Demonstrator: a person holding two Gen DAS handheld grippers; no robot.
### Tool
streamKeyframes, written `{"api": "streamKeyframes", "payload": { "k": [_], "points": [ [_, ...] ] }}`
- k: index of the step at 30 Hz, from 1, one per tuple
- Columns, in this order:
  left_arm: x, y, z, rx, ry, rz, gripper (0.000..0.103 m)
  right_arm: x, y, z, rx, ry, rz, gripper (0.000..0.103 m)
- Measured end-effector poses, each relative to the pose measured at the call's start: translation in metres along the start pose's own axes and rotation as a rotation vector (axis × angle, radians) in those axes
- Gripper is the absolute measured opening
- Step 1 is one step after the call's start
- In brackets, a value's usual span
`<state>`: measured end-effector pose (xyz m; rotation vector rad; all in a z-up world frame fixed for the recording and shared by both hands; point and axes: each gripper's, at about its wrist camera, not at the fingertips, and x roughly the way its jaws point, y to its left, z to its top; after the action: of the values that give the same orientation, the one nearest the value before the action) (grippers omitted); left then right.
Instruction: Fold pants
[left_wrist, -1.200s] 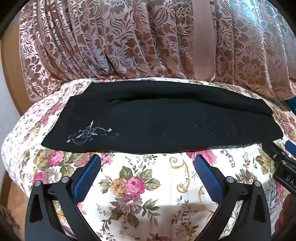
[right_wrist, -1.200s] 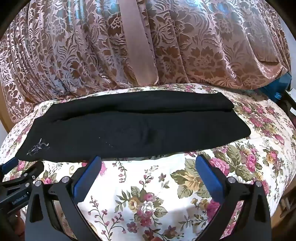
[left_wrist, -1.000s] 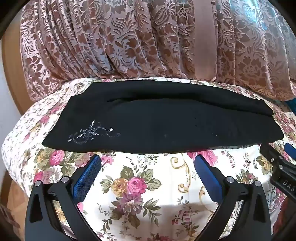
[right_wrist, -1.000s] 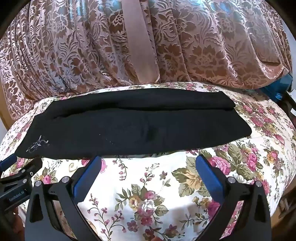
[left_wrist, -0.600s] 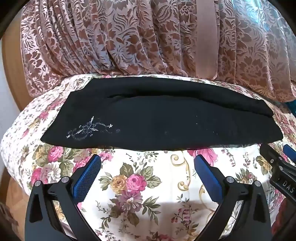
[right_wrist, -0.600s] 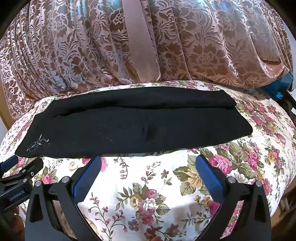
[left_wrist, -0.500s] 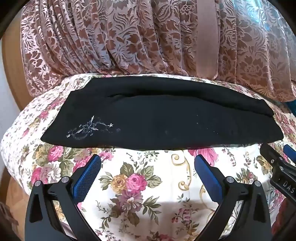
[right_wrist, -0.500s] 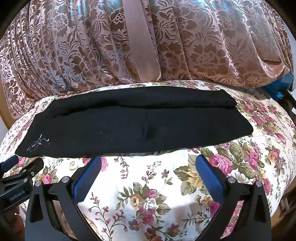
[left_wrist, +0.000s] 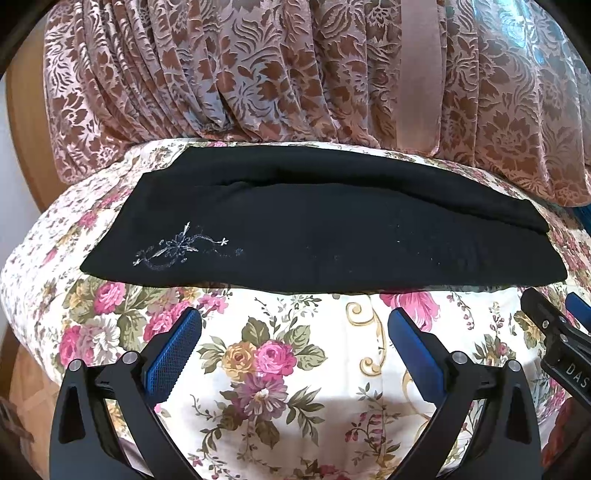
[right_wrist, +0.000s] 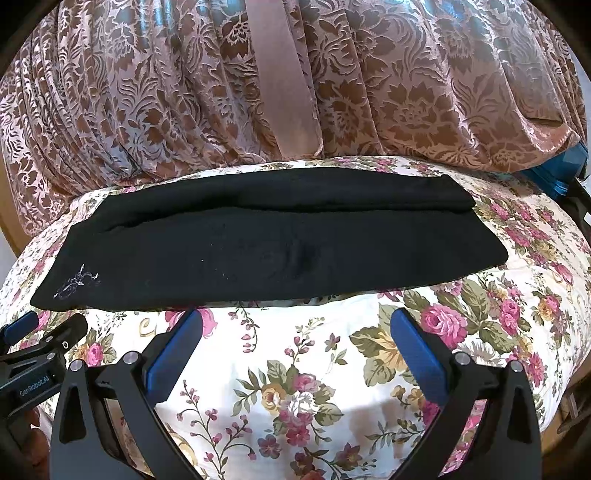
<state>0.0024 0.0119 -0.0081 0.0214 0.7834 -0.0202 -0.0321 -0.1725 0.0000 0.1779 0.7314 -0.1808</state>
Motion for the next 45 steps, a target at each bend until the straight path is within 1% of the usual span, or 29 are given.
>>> {"api": "streamKeyframes", "payload": {
  "k": [24,33,36,38,39,41,42,45],
  "points": [
    [0.003,-0.003,-0.001,0.005,0.012,0.007,0.1,0.0,0.0,0.001,0.001,0.001,0.0,0.101],
    [0.008,-0.002,-0.002,0.009,0.024,-0.005,0.1,0.002,-0.004,0.001,0.012,0.001,0.006,0.101],
    [0.012,0.004,0.0,0.0,0.036,-0.034,0.1,0.007,-0.011,0.001,0.034,0.013,0.036,0.101],
    [0.018,0.011,0.001,-0.01,0.059,-0.09,0.1,0.011,-0.017,0.001,0.042,0.014,0.043,0.101],
    [0.024,0.015,0.001,-0.016,0.083,-0.13,0.1,0.012,-0.019,0.001,0.038,0.012,0.043,0.101],
    [0.034,0.025,0.0,-0.05,0.132,-0.185,0.1,0.014,-0.024,0.002,0.026,0.01,0.049,0.101],
    [0.038,0.029,-0.001,-0.066,0.149,-0.196,0.1,0.013,-0.024,0.003,0.032,0.005,0.049,0.101],
    [0.052,0.045,-0.004,-0.117,0.204,-0.222,0.1,0.017,-0.035,0.005,0.043,0.002,0.084,0.101]
  ]
}}
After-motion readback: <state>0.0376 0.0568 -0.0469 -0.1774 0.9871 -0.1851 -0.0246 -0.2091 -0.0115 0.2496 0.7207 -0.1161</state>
